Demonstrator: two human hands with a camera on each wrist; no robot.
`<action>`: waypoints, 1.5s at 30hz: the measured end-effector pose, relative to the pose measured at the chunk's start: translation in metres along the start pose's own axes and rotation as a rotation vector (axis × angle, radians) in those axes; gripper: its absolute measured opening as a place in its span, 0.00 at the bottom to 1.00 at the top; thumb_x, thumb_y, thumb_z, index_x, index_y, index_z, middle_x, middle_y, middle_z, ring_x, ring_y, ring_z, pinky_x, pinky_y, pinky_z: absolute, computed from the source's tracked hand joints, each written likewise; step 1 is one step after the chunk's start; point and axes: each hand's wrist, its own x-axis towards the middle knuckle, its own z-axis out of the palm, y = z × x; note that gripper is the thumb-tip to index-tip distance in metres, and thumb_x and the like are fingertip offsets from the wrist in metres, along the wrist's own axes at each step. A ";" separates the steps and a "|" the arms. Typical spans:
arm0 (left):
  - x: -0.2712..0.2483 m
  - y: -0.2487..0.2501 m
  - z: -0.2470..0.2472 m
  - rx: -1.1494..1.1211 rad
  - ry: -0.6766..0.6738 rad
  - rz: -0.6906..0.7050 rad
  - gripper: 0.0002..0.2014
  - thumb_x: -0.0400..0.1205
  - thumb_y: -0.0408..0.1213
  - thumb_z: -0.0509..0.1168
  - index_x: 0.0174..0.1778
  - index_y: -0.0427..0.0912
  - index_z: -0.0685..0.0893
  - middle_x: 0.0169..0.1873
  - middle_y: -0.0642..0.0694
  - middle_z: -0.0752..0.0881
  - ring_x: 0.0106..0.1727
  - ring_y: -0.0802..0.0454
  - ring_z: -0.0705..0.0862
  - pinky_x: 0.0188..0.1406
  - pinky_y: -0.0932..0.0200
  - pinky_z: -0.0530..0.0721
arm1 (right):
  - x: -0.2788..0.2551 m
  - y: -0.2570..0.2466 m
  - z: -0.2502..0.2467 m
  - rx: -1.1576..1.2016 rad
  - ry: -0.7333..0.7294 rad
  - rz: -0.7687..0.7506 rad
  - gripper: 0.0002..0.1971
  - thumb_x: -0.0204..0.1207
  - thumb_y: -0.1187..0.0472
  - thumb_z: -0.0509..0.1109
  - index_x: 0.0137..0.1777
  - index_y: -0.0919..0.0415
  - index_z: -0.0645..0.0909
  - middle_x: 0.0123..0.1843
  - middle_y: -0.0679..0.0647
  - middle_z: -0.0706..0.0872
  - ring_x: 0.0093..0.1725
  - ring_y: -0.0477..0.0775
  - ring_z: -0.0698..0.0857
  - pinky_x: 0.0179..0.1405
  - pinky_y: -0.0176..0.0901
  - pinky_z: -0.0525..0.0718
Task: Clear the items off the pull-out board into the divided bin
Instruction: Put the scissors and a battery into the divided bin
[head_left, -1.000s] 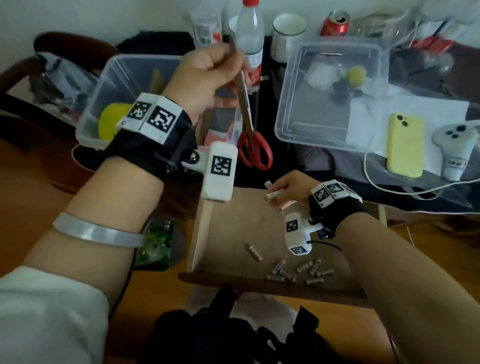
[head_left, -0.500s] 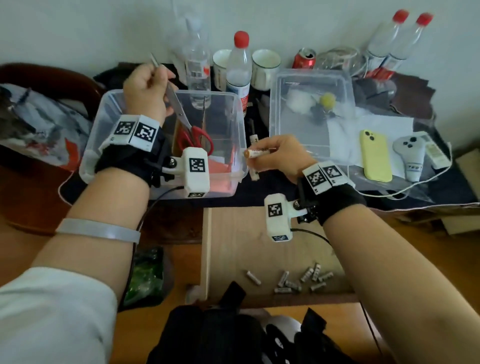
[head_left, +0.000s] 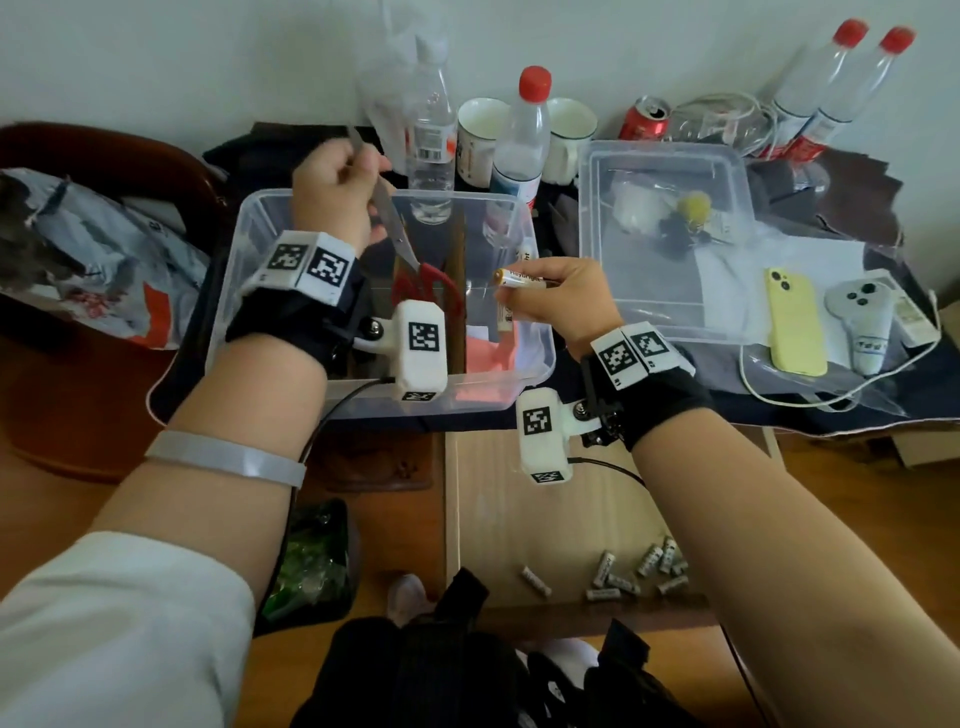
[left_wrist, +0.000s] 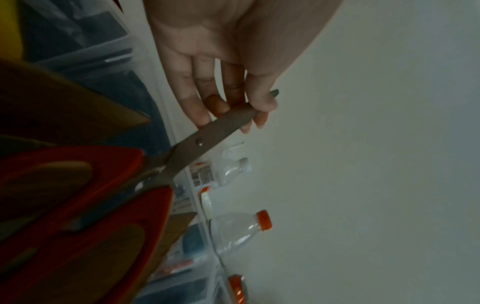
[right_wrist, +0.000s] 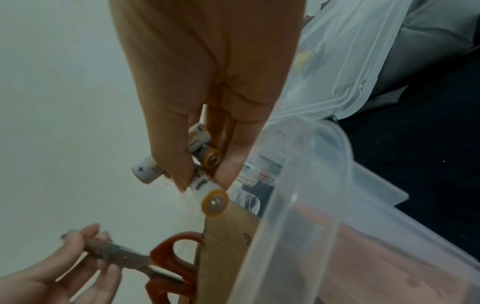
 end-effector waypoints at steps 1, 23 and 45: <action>-0.001 -0.004 0.005 0.050 -0.055 -0.007 0.13 0.85 0.41 0.55 0.34 0.53 0.77 0.34 0.52 0.84 0.29 0.63 0.80 0.30 0.62 0.85 | 0.001 0.000 0.000 -0.001 0.010 0.004 0.14 0.67 0.73 0.76 0.53 0.66 0.88 0.34 0.51 0.87 0.29 0.38 0.84 0.42 0.32 0.87; 0.011 -0.026 0.037 0.492 -0.404 -0.300 0.08 0.78 0.33 0.67 0.51 0.36 0.87 0.46 0.41 0.88 0.48 0.42 0.88 0.57 0.48 0.87 | 0.005 0.002 0.000 -0.069 -0.031 0.005 0.16 0.67 0.70 0.77 0.56 0.62 0.87 0.37 0.48 0.87 0.36 0.44 0.85 0.46 0.35 0.88; -0.020 -0.049 -0.076 0.251 -0.257 -0.264 0.15 0.77 0.24 0.65 0.60 0.38 0.84 0.46 0.43 0.87 0.39 0.55 0.84 0.39 0.65 0.86 | 0.014 -0.043 0.114 -0.273 -0.283 0.141 0.12 0.69 0.69 0.75 0.53 0.63 0.87 0.45 0.58 0.87 0.44 0.55 0.90 0.50 0.50 0.90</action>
